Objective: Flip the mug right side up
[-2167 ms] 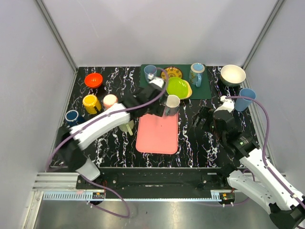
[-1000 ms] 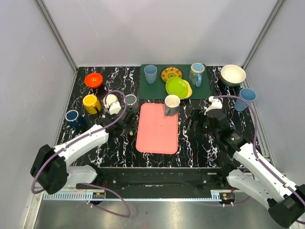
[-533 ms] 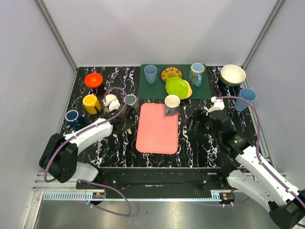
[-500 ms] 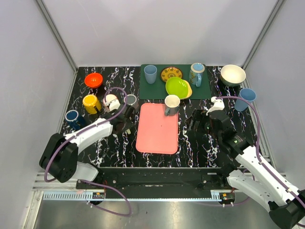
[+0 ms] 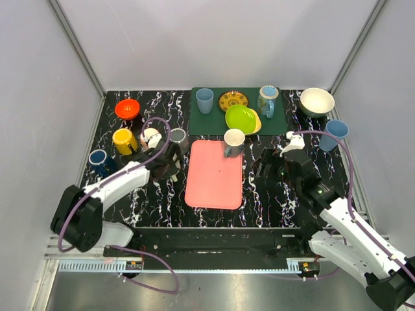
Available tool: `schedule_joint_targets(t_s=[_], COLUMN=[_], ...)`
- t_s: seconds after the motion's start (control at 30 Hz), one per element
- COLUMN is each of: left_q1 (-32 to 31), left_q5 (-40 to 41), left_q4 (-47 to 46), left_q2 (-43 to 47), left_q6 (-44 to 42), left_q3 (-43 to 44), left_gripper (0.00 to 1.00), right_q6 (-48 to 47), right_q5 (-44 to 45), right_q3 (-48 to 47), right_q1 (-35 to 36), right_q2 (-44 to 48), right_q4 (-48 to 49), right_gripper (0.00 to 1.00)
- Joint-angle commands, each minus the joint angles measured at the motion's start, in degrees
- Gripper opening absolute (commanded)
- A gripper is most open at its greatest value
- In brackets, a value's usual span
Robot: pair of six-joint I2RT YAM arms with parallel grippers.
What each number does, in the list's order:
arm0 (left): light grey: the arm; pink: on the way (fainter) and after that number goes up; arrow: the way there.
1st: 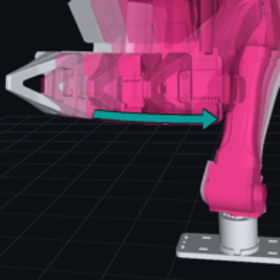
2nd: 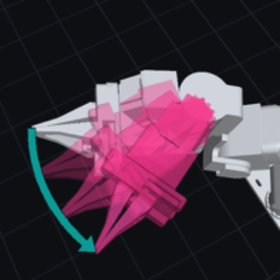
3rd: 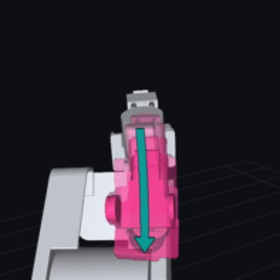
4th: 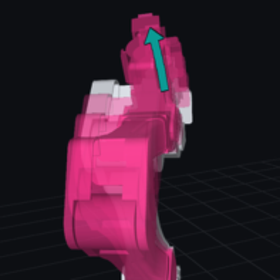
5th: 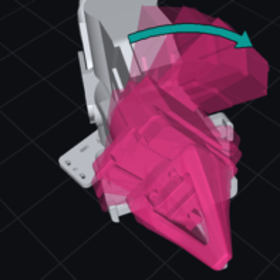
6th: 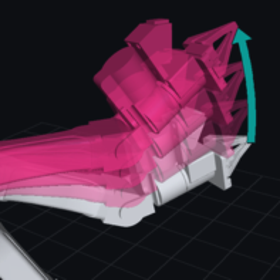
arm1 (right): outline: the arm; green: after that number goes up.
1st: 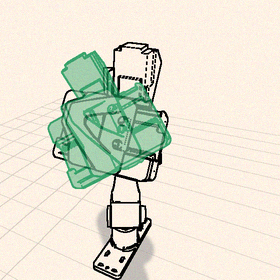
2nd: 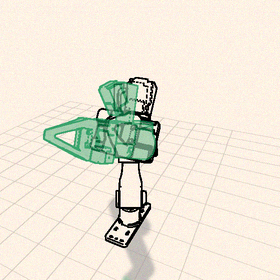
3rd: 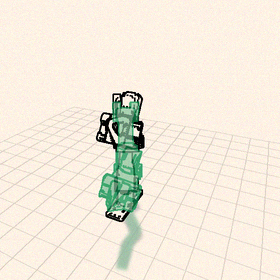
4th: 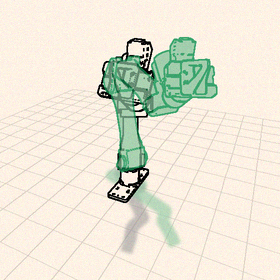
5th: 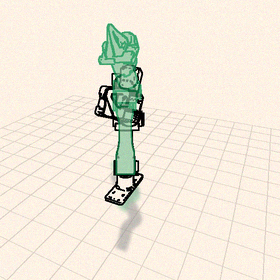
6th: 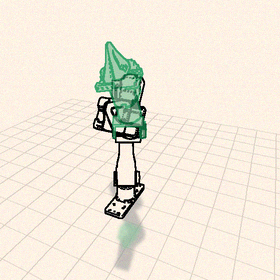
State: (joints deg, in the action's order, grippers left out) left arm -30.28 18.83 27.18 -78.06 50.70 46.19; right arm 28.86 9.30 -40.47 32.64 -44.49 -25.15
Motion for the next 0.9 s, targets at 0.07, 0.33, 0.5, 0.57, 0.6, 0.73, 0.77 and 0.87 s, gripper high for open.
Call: schedule_joint_targets(t_s=[0.07, 0.33, 0.5, 0.57, 0.6, 0.73, 0.77, 0.87], left_q1=[-2.32, -8.83, -8.83, -8.83, -8.83, -8.74, -8.74, -8.74], left_q5=[-9.42, -18.47, -22.87, -22.96, -23.57, -27.52, -28.66, -34.11], left_q4=[-2.92, -9.67, -29.40, -34.97, -40.57, -53.70, -55.55, -62.85], left_q2=[16.87, 34.28, 43.33, 44.31, 44.31, 41.77, 40.89, 37.11], left_q6=[-6.57, -7.72, -2.64, 0.43, 1.50, 6.69, 8.61, 11.96], left_q3=[-0.23, 1.54, -4.70, -7.08, -7.78, -10.95, -11.21, -11.48], left_gripper=[0.00, 0.00, 0.00, 0.00, 0.00, 0.00, 0.00, 0.00], right_q6=[0.76, 13.74, 25.25, 28.43, 31.75, 39.59, 40.47, 40.31], right_q5=[-7.95, -25.46, -38.37, -41.71, -42.51, -45.85, -46.47, -49.81], right_q3=[-2.51, 3.81, 4.70, 4.61, 5.30, 7.60, 7.51, 4.79], right_q1=[0.14, 0.14, 0.14, 0.14, 0.23, 0.23, 0.23, 0.31], right_q2=[-0.07, 3.97, 1.18, -1.63, -2.44, -6.83, -8.84, -12.10], right_q4=[2.38, 22.57, 40.23, 43.76, 48.83, 61.78, 63.62, 64.43], right_gripper=[0.96, 0.91, 0.89, 0.89, 0.87, 0.84, 0.83, 0.83])
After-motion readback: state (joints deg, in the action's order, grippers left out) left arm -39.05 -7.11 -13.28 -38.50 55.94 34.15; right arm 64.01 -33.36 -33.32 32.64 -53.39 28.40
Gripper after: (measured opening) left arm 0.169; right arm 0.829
